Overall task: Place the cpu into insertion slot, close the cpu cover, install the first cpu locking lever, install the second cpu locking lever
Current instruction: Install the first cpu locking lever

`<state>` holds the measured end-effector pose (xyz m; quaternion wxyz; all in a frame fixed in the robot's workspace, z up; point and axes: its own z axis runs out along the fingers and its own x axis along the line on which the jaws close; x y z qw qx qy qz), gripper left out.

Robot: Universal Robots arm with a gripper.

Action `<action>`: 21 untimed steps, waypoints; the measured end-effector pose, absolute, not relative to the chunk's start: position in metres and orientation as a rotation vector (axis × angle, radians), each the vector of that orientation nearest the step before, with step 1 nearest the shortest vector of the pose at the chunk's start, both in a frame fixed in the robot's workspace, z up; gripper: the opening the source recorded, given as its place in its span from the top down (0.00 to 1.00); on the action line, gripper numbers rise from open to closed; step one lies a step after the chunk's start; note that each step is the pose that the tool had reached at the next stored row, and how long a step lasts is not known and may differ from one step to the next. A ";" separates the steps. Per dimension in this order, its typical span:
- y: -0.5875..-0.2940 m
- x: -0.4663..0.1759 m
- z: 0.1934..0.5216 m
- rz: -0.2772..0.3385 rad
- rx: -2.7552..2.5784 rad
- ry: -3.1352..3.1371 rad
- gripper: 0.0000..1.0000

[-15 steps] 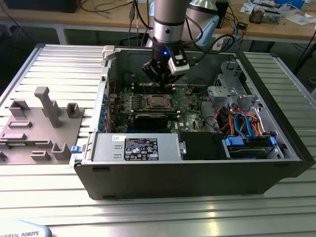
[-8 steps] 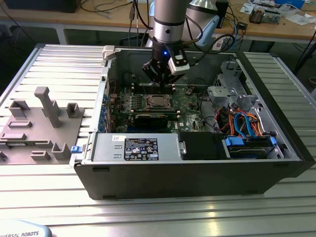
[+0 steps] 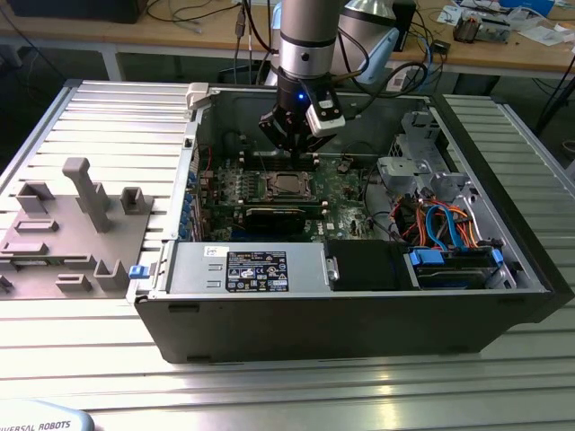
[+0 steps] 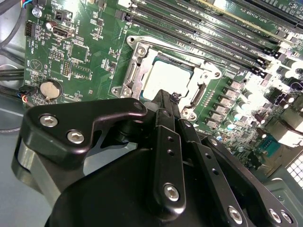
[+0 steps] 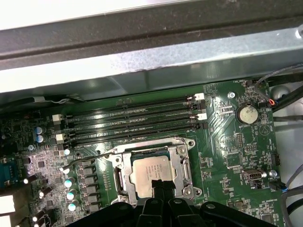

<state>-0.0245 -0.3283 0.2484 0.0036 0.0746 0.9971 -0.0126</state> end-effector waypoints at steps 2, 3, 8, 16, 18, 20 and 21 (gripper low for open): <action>-0.328 -0.024 0.248 -0.040 0.232 3.126 0.89; -0.328 -0.024 0.248 -0.040 0.231 3.126 0.89; -0.328 -0.024 0.248 -0.040 0.226 3.126 0.89; -0.328 -0.025 0.248 -0.040 0.220 3.126 0.89; -0.329 -0.025 0.248 -0.040 0.219 3.126 0.89; -0.329 -0.025 0.248 -0.040 0.217 3.126 0.89; -0.329 -0.025 0.248 -0.040 0.216 3.127 0.89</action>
